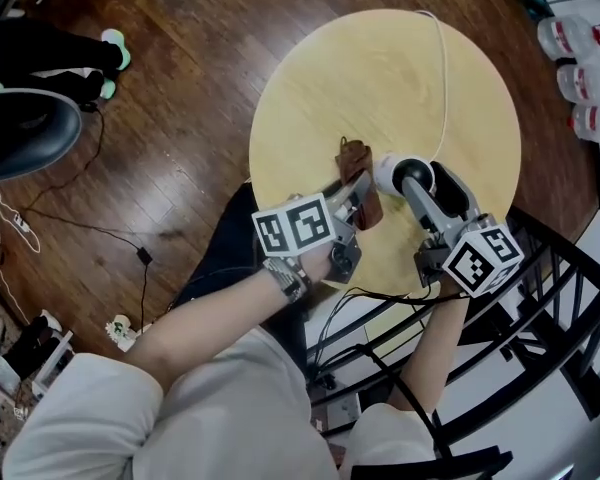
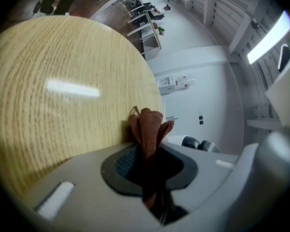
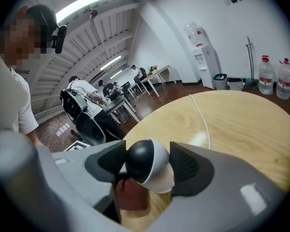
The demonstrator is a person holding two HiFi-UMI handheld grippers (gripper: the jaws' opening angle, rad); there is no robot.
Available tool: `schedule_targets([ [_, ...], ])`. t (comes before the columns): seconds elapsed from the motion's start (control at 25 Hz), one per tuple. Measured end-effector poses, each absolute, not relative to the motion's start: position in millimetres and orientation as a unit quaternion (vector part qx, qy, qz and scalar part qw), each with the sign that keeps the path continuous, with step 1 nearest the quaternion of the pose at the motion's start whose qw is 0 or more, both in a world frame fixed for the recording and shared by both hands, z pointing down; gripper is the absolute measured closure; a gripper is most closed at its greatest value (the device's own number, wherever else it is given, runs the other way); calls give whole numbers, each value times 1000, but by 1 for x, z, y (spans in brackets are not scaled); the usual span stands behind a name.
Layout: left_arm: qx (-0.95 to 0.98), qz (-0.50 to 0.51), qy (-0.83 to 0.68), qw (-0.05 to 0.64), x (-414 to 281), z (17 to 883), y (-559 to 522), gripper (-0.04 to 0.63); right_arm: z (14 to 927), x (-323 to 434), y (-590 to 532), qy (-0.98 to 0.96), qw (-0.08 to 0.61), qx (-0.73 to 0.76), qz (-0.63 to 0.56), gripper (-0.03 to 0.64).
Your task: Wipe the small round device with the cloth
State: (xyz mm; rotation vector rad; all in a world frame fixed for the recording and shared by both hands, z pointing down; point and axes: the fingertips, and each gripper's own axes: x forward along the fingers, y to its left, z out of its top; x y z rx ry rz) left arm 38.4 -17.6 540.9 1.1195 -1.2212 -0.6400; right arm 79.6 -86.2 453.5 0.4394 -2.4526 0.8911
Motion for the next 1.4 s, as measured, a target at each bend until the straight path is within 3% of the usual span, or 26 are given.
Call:
schedule_targets([
  [0.28, 513, -297, -505, 627, 51, 516, -23, 525, 457, 81, -79, -896, 266, 161, 318, 333],
  [0.68, 628, -347, -429, 549, 41, 466, -24, 525, 457, 83, -76, -904, 272, 148, 296, 331],
  [0.88, 562, -268, -499, 603, 34, 519, -4, 525, 457, 85, -71, -918, 289, 117, 245, 331],
  [1.08, 511, -250, -535, 625, 49, 536, 2, 525, 455, 81, -72, -914, 285, 112, 268, 331],
  [1.4, 376, -371, -558, 640, 61, 542, -6, 525, 456, 81, -76, -881, 289, 171, 332, 331],
])
